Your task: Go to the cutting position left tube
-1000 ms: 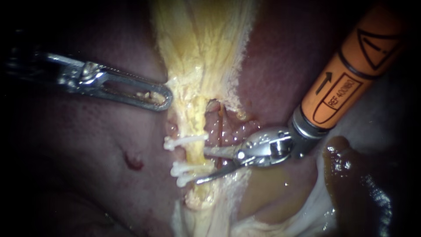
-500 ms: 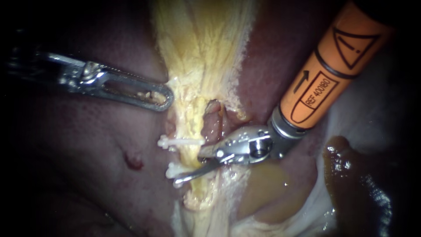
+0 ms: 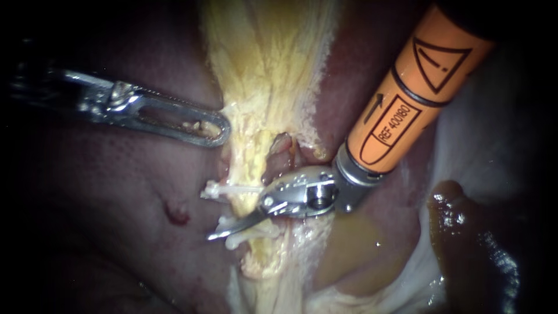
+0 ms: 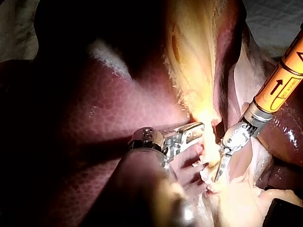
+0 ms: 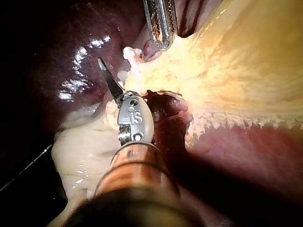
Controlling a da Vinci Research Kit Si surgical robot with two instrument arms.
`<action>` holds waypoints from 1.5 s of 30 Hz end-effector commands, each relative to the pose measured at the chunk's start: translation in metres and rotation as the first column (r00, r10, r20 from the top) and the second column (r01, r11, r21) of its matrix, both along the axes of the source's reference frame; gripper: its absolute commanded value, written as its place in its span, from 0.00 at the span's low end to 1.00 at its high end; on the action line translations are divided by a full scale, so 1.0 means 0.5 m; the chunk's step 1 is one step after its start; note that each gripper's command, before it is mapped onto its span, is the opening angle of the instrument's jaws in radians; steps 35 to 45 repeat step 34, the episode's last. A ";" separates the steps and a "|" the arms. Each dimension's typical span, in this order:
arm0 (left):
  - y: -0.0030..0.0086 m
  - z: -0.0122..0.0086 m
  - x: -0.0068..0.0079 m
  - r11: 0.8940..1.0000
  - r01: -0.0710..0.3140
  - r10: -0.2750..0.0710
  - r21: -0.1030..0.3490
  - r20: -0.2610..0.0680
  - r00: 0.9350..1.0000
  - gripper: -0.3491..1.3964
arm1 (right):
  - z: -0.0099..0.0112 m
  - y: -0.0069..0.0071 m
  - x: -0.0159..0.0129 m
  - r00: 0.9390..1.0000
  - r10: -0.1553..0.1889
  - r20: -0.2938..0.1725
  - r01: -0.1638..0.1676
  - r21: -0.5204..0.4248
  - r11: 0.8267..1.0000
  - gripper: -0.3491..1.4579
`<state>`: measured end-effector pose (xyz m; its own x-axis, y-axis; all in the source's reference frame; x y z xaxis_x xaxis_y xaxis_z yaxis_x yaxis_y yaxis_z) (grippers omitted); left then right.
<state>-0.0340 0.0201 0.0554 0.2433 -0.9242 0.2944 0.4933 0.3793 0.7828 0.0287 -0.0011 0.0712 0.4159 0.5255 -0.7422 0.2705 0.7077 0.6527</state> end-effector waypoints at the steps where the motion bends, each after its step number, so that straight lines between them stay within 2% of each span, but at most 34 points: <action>1: 0.0000 0.0001 0.0001 1.000 0.000 0.000 0.000 0.000 1.000 0.00 | -0.0006 -0.0001 0.0000 1.000 -0.002 -0.004 0.002 0.002 1.000 0.97; 10: 0.0005 0.0009 0.0009 1.000 -0.003 0.003 0.000 0.001 1.000 0.00 | -0.0068 -0.0026 0.0011 0.998 -0.020 -0.062 0.023 0.048 0.999 0.98; 16: 0.0006 0.0008 0.0009 1.000 -0.003 0.003 0.001 0.002 1.000 0.00 | -0.0100 -0.0039 0.0020 0.997 -0.024 -0.078 0.028 0.054 0.998 0.98; 45: 0.0006 0.0008 0.0009 1.000 -0.003 0.003 0.001 0.002 1.000 0.00 | -0.0094 -0.0034 0.0019 0.997 -0.022 -0.080 0.026 0.055 0.998 0.98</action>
